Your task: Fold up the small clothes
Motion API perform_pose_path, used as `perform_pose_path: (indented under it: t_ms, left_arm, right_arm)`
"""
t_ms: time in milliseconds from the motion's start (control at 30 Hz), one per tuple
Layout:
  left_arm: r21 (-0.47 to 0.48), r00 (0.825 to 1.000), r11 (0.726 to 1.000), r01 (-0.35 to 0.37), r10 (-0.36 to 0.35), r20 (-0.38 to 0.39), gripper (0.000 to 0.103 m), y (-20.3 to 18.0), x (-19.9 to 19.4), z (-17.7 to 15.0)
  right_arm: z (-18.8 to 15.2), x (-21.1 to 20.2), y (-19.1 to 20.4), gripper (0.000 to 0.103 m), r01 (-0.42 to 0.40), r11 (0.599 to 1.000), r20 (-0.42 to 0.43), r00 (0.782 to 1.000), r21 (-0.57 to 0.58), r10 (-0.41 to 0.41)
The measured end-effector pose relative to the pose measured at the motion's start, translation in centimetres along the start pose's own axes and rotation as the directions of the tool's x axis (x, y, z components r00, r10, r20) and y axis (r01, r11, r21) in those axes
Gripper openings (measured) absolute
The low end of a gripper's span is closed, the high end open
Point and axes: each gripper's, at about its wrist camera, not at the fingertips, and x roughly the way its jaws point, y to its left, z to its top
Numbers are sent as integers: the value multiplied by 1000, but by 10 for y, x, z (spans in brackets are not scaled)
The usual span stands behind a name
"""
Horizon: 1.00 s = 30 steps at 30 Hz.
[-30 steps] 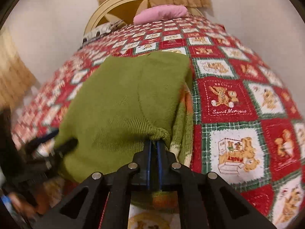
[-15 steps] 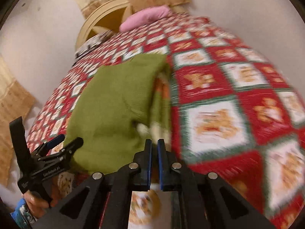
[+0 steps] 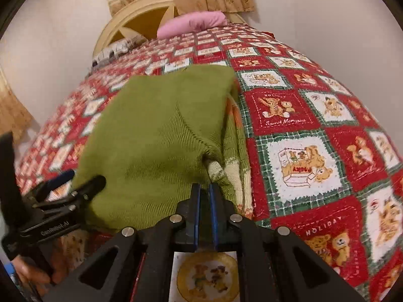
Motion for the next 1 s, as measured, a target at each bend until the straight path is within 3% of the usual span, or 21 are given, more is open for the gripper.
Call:
perform_pose_path:
  t_ms: [133,267,433,567,633,700,767,1000]
  left_arm:
    - [-35,999,999,34,-35,-14,101,7,3,0]
    - [-109,992,988,112,-117,-43,103,21,7,-2]
    - [-108,986,981,159,-162,-25,103,26,-3,-9]
    - [-170,974,959,225,-227,7,103,39,-10,-8]
    - [-194,973,953,231,-232,19,103,45,-11,-5]
    - [-201,976,955,218,-218,24,103,48,-12,1]
    - [-182,981,964,193,-190,37,103,49,-14,10]
    - [-111,977,971,211,-206,61,102,45,-11,43]
  right_arm:
    - [-2,-5,2,7,6,1000,-13,1000,-26,-6]
    - [-5,-10,7,7,17,996,-27,999,-86,-19]
    - [-11,-27,-7,7,-46,999,-11,999,-19,46]
    - [-12,-40,-18,7,-94,995,12,996,38,93]
    - [-9,-47,-22,13,-103,993,36,994,60,101]
    - [-6,-50,-25,41,-102,992,53,994,76,98]
    - [-3,-54,-27,52,-102,991,80,992,85,95]
    - [4,-46,-34,52,-97,990,85,992,101,88]
